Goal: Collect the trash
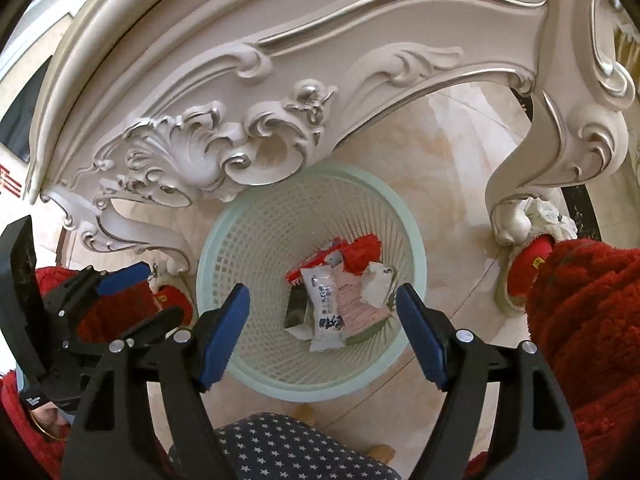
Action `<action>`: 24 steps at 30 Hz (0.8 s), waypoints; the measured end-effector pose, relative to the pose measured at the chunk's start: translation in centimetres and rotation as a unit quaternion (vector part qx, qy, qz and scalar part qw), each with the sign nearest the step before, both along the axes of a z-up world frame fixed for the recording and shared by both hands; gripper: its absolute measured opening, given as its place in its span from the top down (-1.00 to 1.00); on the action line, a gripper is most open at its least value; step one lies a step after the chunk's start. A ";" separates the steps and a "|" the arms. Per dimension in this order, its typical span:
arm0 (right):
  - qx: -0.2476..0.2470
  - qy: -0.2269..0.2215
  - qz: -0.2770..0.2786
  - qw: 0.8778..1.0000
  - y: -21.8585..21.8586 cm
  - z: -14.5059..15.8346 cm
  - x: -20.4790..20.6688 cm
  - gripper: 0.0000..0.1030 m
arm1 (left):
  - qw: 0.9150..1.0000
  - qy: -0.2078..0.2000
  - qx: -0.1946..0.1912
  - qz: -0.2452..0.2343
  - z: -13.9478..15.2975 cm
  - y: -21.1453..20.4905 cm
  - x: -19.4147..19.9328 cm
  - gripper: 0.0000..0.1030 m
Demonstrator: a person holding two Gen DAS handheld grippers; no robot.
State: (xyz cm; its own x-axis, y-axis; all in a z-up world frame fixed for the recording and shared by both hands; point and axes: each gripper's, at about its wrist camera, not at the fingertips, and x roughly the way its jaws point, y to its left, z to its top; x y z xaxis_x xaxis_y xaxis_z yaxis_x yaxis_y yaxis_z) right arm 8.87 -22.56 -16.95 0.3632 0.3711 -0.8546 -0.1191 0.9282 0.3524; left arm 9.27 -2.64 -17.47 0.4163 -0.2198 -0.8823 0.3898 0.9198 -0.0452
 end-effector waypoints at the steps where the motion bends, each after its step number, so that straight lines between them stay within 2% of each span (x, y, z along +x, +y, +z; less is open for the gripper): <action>1: 0.002 -0.003 0.004 1.000 0.2 0.1 -0.2 -0.40 | 1.000 -0.005 -0.002 -0.001 0.2 0.0 -0.2 -0.41; 7: 0.025 -0.052 0.029 0.998 0.7 2.4 -1.6 -0.40 | 0.998 -0.043 -0.032 -0.017 2.7 0.5 -2.5 -0.41; 11: 0.091 -0.102 0.052 0.989 0.3 6.4 -3.6 -0.40 | 0.994 -0.074 -0.078 -0.012 7.2 2.6 -4.2 -0.41; 14: 0.097 -0.153 0.061 0.982 0.0 10.3 -4.0 -0.40 | 0.990 -0.112 -0.086 0.008 12.1 4.9 -4.3 -0.41; 17: 0.088 -0.203 0.054 0.974 -0.4 14.1 -2.9 -0.40 | 0.987 -0.130 -0.074 0.053 16.0 7.2 -2.5 -0.41; 19: 0.088 -0.219 0.046 0.971 -0.7 16.0 -1.2 -0.44 | 0.982 -0.134 -0.081 0.103 18.6 9.3 -0.1 -0.41; 21: 0.071 -0.239 0.029 0.968 -0.7 17.5 0.8 -0.47 | 0.974 -0.140 -0.081 0.159 20.6 11.2 3.2 -0.52; 24: 0.041 -0.262 0.021 0.964 0.0 18.8 3.9 -0.47 | 0.961 -0.147 -0.073 0.225 22.4 13.3 8.6 -0.52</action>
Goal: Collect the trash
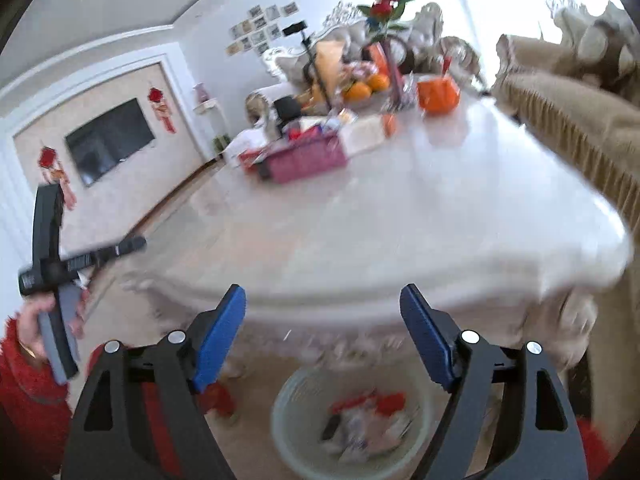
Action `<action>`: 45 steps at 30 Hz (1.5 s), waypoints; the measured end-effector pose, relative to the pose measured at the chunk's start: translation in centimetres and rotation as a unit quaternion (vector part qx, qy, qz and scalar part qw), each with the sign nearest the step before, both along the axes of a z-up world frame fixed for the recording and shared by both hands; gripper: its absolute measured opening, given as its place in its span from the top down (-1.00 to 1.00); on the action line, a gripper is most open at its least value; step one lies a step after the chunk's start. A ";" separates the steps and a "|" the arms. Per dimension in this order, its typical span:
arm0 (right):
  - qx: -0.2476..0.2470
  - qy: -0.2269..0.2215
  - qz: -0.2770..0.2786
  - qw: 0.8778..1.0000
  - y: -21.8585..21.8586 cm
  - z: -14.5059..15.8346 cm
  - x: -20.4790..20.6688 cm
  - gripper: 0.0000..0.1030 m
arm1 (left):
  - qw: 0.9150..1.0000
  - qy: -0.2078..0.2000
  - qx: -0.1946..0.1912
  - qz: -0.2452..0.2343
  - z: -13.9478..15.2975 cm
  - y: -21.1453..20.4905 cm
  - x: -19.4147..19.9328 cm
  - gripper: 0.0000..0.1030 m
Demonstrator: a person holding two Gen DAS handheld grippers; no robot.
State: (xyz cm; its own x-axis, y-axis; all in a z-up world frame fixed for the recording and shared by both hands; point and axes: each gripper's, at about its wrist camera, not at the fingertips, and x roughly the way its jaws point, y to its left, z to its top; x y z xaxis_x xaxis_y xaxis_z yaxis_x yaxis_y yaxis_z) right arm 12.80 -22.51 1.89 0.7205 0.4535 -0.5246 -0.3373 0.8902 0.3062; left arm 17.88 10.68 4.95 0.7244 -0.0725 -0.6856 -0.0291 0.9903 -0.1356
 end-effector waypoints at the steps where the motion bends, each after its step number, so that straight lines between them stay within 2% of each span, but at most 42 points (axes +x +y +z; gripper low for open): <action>1: -0.006 -0.006 0.000 1.000 0.2 0.3 1.1 -0.47 | 1.000 0.011 -0.010 0.018 0.3 0.8 1.9 -0.52; 5: -0.036 -0.025 0.001 0.999 1.4 1.9 7.1 -0.47 | 0.994 0.045 -0.075 0.061 1.3 1.7 10.5 -0.52; 6: -0.043 -0.026 0.003 0.999 1.8 2.2 9.0 -0.47 | 0.991 0.052 -0.088 0.085 1.4 1.5 13.6 -0.52; 12: -0.078 -0.003 0.000 0.997 3.5 3.4 18.7 -0.55 | 0.972 0.102 -0.106 0.184 -0.1 1.5 24.8 -0.52; 16: -0.059 0.060 -0.028 0.996 4.1 2.6 24.9 -0.55 | 0.951 0.145 -0.119 0.246 -1.9 2.2 29.5 -0.52; 19: -0.010 0.128 -0.060 0.990 4.2 1.3 28.6 -0.55 | 0.940 0.166 -0.145 0.259 -3.0 2.5 31.3 -0.52; 20: 0.020 0.151 -0.067 0.986 4.2 0.9 29.7 -0.55 | 0.938 0.171 -0.150 0.261 -3.4 2.6 31.8 -0.52; 22: 0.062 0.183 -0.079 0.978 4.2 0.5 30.8 -0.55 | 0.939 0.172 -0.148 0.259 -3.4 2.5 32.9 -0.52; 26: 0.106 0.228 -0.096 0.963 5.2 -0.1 32.0 -0.55 | 0.945 0.192 -0.095 0.248 -3.7 2.4 34.5 -0.52; 28: 0.123 0.245 -0.105 0.956 5.8 -0.2 32.6 -0.55 | 0.941 0.208 -0.099 0.248 -4.2 3.0 35.0 -0.52; 31: 0.110 0.259 -0.138 0.950 6.8 -0.2 33.8 -0.58 | 0.931 0.223 -0.135 0.253 -5.1 3.9 35.1 -0.52; 32: 0.095 0.263 -0.150 0.948 7.3 -0.3 34.4 -0.58 | 0.931 0.224 -0.135 0.254 -5.2 4.0 35.2 -0.53; 35: 0.042 0.266 -0.158 0.950 8.6 -0.3 35.7 -0.58 | 0.940 0.225 -0.094 0.238 -5.1 3.6 35.6 -0.53; 38: -0.047 0.251 -0.143 0.956 10.6 -0.5 36.8 -0.58 | 0.948 0.231 -0.042 0.215 -5.5 3.2 36.1 -0.53; 41: -0.139 0.228 -0.124 0.956 12.3 -0.8 37.4 -0.58 | 0.951 0.228 -0.022 0.208 -5.6 3.6 36.3 -0.53; 43: -0.174 0.221 -0.110 0.953 12.7 -1.2 37.6 -0.55 | 0.953 0.229 -0.012 0.199 -5.7 4.1 36.2 -0.53; 45: -0.181 0.215 -0.097 0.955 12.6 -1.2 37.8 -0.50 | 0.958 0.225 -0.008 0.178 -5.6 4.5 36.1 -0.53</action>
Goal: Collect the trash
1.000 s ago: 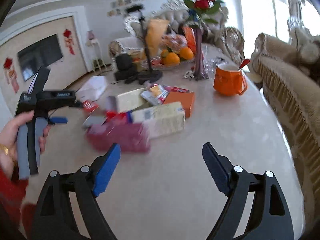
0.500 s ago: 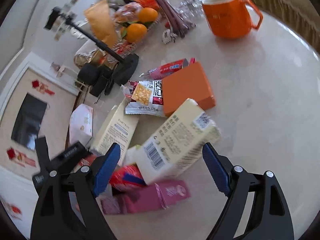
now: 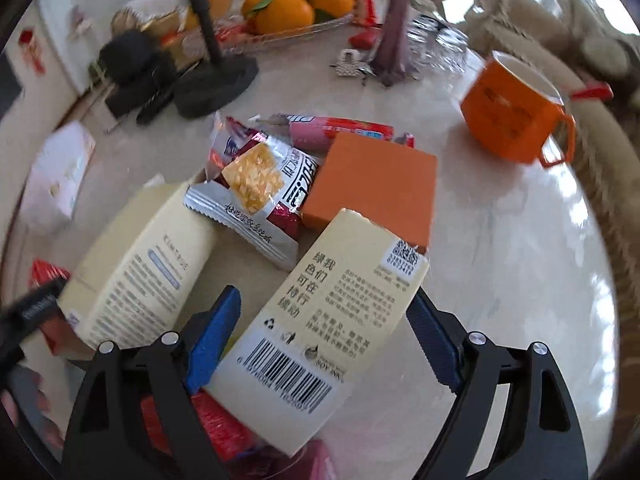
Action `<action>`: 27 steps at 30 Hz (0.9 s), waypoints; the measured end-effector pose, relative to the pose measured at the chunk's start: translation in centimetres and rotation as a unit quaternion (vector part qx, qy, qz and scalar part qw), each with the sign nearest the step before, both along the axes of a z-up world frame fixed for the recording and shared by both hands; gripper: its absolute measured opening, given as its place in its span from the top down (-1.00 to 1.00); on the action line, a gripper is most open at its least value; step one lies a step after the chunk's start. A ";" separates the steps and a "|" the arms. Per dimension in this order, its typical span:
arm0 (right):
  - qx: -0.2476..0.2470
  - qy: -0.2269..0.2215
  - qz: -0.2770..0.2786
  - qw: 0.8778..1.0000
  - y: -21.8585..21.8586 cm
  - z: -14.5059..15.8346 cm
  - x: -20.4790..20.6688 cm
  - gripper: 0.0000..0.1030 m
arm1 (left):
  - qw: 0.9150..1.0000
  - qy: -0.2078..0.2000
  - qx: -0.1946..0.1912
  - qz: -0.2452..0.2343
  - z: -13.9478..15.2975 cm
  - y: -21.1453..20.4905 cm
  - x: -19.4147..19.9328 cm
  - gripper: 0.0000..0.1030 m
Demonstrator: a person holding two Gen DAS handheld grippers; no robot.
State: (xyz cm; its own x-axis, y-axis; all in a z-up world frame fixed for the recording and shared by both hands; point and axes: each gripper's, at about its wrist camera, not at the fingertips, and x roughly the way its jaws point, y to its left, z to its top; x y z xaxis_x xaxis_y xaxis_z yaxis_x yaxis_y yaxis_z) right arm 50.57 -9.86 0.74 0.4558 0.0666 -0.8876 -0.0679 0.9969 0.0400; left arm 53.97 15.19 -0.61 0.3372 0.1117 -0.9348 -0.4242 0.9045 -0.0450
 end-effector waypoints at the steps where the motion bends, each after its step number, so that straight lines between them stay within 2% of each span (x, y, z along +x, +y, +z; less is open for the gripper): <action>1: -0.006 -0.002 0.010 1.000 -0.1 0.0 0.0 -0.37 | 1.000 -0.002 0.001 -0.013 0.0 0.2 -0.1 -0.53; 2: -0.009 -0.003 0.018 1.000 -0.2 0.1 -0.1 -0.29 | 1.000 -0.005 0.002 -0.026 0.1 0.4 -0.2 -0.50; 4: -0.008 -0.003 0.033 0.999 -0.4 0.3 -0.4 0.06 | 0.999 -0.011 -0.001 -0.046 0.2 0.6 -0.3 -0.19; 5: 0.001 -0.003 0.039 0.999 -0.9 0.5 -0.6 0.07 | 0.998 -0.013 0.004 -0.054 0.4 0.8 -0.3 0.18; 9: 0.034 -0.021 0.027 0.999 -2.2 1.4 -1.0 0.08 | 0.995 -0.007 0.043 -0.087 0.8 0.9 -0.9 0.21; 11: 0.068 -0.019 0.018 0.997 -3.4 1.8 -1.0 0.08 | 0.993 -0.010 0.060 -0.097 1.3 1.0 -1.2 0.21; 16: 0.120 -0.050 -0.011 0.991 -6.5 3.9 -1.9 0.08 | 0.995 -0.041 0.023 -0.092 3.3 2.1 -2.9 0.21; 19: 0.166 -0.073 -0.024 0.983 -9.0 6.1 -3.4 0.08 | 0.993 -0.067 0.008 -0.097 5.3 2.6 -4.6 0.21; 23: 0.187 -0.115 0.018 0.976 -10.1 8.6 -8.6 0.08 | 0.984 -0.112 0.007 -0.139 8.3 1.7 -9.3 0.21; 27: 0.203 -0.142 0.080 0.966 -10.7 9.0 -17.5 0.08 | 0.965 -0.161 -0.017 -0.204 9.9 -0.9 -17.4 0.21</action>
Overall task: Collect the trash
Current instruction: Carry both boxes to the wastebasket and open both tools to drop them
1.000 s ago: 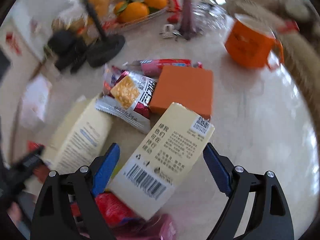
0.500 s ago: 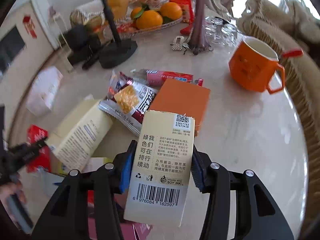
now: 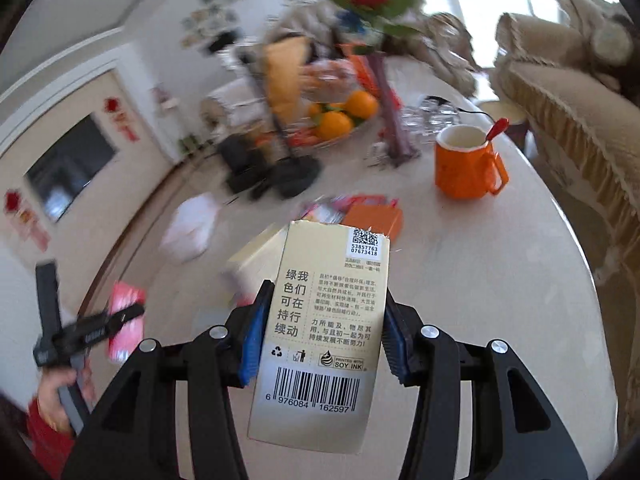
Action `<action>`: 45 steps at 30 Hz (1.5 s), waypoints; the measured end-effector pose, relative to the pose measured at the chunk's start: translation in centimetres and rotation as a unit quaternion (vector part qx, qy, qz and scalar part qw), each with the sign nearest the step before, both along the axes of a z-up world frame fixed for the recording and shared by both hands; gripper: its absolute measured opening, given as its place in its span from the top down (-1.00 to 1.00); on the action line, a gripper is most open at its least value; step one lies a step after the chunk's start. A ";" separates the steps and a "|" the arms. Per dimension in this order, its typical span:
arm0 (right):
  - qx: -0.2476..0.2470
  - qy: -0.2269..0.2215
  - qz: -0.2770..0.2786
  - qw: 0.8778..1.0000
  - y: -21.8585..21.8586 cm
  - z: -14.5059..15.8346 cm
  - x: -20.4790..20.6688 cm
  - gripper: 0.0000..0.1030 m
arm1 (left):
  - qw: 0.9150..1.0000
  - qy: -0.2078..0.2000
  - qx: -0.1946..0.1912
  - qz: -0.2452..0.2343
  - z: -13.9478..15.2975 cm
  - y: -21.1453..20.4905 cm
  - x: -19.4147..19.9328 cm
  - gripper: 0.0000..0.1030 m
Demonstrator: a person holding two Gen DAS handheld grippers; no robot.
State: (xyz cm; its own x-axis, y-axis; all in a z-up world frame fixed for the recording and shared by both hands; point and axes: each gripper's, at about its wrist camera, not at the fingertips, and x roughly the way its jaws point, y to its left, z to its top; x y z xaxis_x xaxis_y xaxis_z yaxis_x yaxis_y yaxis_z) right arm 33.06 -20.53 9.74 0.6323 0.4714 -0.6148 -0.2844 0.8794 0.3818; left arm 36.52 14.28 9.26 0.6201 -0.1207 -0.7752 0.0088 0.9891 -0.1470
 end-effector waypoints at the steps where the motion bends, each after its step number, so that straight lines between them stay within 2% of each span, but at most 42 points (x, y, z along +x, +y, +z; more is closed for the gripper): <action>1: 0.007 -0.004 0.012 1.000 -0.1 -0.2 -2.3 0.08 | 1.000 -0.009 -0.006 -0.015 0.0 -0.8 -2.3 0.21; 4: 0.023 -0.020 0.053 0.998 -0.4 -1.0 -11.4 0.08 | 0.997 -0.033 -0.010 -0.065 -0.4 -3.4 -9.9 0.21; 6: 0.036 -0.017 0.070 0.997 -0.7 -1.5 -15.6 0.08 | 0.994 -0.038 -0.029 -0.100 -1.5 -5.1 -15.3 0.21; 9: 0.056 0.012 0.091 0.994 -0.6 -3.7 -22.0 0.08 | 0.987 -0.024 -0.063 -0.149 -3.9 -7.9 -22.3 0.21; 12: 0.053 0.057 0.083 0.994 -0.3 -7.5 -26.3 0.08 | 0.983 0.000 -0.043 -0.178 -7.6 -11.1 -27.1 0.21; 14: 0.056 0.105 0.068 0.991 -0.2 -11.3 -27.5 0.08 | 0.982 0.028 -0.031 -0.184 -11.0 -13.1 -28.6 0.21; 17: 0.030 0.161 0.031 0.986 0.0 -16.9 -27.5 0.08 | 0.981 0.065 -0.016 -0.180 -16.0 -15.1 -29.0 0.21; 20: 0.006 0.203 0.007 0.979 0.3 -21.6 -25.6 0.08 | 0.981 0.096 0.008 -0.170 -20.3 -16.4 -28.1 0.21; 24: -0.036 0.216 0.003 0.976 1.2 -24.9 -24.2 0.08 | 0.978 0.114 0.037 -0.169 -23.5 -17.1 -26.5 0.21; 31: -0.078 0.200 0.007 0.977 1.7 -26.7 -23.6 0.07 | 0.978 0.118 0.040 -0.166 -26.1 -17.9 -23.7 0.16; 32: -0.081 0.198 0.006 0.977 1.7 -26.8 -23.4 0.06 | 0.978 0.121 0.039 -0.163 -26.3 -17.9 -23.4 0.06; 33: -0.083 0.196 0.004 0.977 1.7 -27.1 -23.2 0.01 | 0.979 0.121 0.040 -0.160 -26.7 -17.6 -23.3 -0.15; 35: -0.094 0.187 -0.011 0.978 1.5 -27.2 -22.9 -0.25 | 0.981 0.114 0.046 -0.152 -27.0 -17.5 -23.2 -0.32; 36: -0.107 0.176 -0.023 0.978 1.0 -27.3 -23.1 -0.40 | 0.981 0.112 0.052 -0.151 -27.4 -17.4 -23.2 -0.32; 39: -0.129 0.161 -0.040 0.978 0.3 -27.5 -23.4 -0.41 | 0.980 0.108 0.073 -0.151 -28.0 -17.3 -23.3 -0.32; 41: -0.134 0.170 -0.052 0.975 -0.3 -28.3 -23.5 -0.41 | 0.980 0.109 0.085 -0.146 -28.7 -17.2 -23.4 -0.32; 45: -0.119 0.203 -0.062 0.970 -0.9 -29.6 -23.6 -0.41 | 0.979 0.124 0.074 -0.142 -29.5 -16.8 -23.8 -0.32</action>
